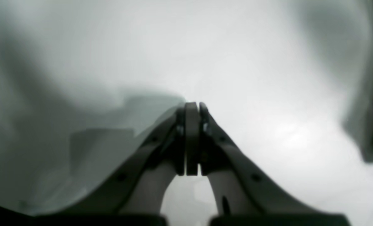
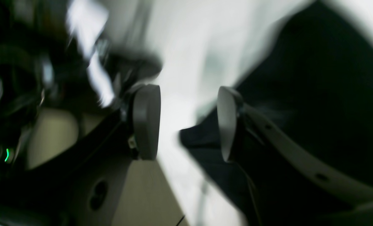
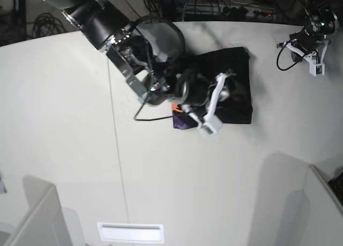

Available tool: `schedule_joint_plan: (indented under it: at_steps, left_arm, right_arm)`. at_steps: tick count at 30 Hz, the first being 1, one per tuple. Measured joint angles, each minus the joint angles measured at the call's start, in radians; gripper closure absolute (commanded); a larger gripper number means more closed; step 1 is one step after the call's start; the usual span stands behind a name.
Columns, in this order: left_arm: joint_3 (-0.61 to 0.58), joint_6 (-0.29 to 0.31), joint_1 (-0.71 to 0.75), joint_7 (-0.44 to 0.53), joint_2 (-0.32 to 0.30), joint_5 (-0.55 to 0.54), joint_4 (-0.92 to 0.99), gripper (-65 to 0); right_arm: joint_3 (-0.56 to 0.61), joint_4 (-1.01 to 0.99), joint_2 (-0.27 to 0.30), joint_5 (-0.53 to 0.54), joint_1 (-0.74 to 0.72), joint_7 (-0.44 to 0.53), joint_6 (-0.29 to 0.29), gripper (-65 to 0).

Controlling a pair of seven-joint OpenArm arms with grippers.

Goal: Fold the T-shirt properly
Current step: 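Press the folded bundle flat with the right gripper and release it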

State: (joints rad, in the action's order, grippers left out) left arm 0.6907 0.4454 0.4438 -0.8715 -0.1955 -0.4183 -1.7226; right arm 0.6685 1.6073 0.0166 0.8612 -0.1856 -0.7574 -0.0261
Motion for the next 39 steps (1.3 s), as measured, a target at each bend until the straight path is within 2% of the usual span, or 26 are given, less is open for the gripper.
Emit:
schedule_joint_plan:
  at_steps: [2, 4, 8, 11, 12, 14, 16, 18, 20, 22, 24, 32, 34, 39]
  left_arm:
    - [0.0, 0.081, 0.011, 0.003, 0.017, -0.004, -0.077, 0.0]
    - [-0.001, 0.149, 0.018, 0.002, 0.047, -0.008, -0.153, 0.0]
    - [0.0, 0.25, 0.021, 0.003, 0.087, -0.008, -0.23, 0.0]
    - [0.001, 0.247, 0.01, -0.001, 0.108, 0.0, -0.225, 0.0]
    - [0.002, 0.245, 0.008, -0.001, 0.116, -0.002, -0.224, -2.0]
    - [0.004, 0.244, -0.002, -0.008, 0.132, -0.033, -0.224, -17.3]
    - [0.005, 0.245, -0.013, -0.007, 0.142, -0.109, -0.217, -33.2]
    - [-0.001, 0.245, -0.02, -0.003, 0.139, -0.196, -0.206, -46.4]
    - [-0.009, 0.243, -0.026, -0.023, 0.137, -0.223, -0.195, -55.5]
    - [-0.033, 0.244, -0.037, -0.074, 0.135, -0.227, -0.19, -61.4]
    - [-0.055, 0.245, -0.068, -0.103, 0.144, -0.227, -0.177, -63.4]
    - [-0.111, 0.195, -0.157, -0.116, 0.179, -0.237, 0.003, -63.2]
    - [-0.108, 0.15, -0.176, -0.114, 0.177, -0.228, 0.055, -63.2]
    - [-0.116, 0.135, -0.219, -0.077, 0.172, -0.26, 0.138, -63.0]
  right_arm:
    - [-0.082, 0.027, 0.038, -0.009, 0.034, 0.008, 0.0, -15.5]
    - [-0.141, 0.063, 0.077, -0.008, 0.077, -0.002, 0.0, 0.0]
    - [-0.22, 0.154, 0.124, -0.005, 0.15, -0.004, -0.001, 0.0]
    - [-0.275, 0.217, 0.159, 0.0, 0.2, -0.002, -0.008, 0.0]
    - [-0.293, 0.23, 0.176, 0.0, 0.214, -0.002, -0.008, 0.0]
    - [-0.32, 0.238, 0.198, -0.003, 0.235, -0.002, -0.008, 0.0]
    - [-0.348, 0.238, 0.204, -0.005, 0.252, -0.002, -0.007, 0.0]
    - [-0.376, 0.238, 0.204, -0.001, 0.27, -0.002, -0.008, 0.0]
    - [-0.391, 0.238, 0.21, -0.002, 0.282, -0.002, -0.008, 0.0]
    - [-0.394, 0.238, 0.216, -0.004, 0.292, -0.002, -0.008, 0.0]
    - [-0.394, 0.238, 0.215, -0.004, 0.298, -0.002, -0.008, 0.0]
    - [-0.389, 0.238, 0.213, -0.001, 0.316, -0.001, -0.008, 0.0]
    - [-0.389, 0.238, 0.213, -0.003, 0.327, -0.005, -0.008, 0.0]
    - [-0.389, 0.238, 0.238, -0.003, 0.328, -0.002, -0.008, 0.0]
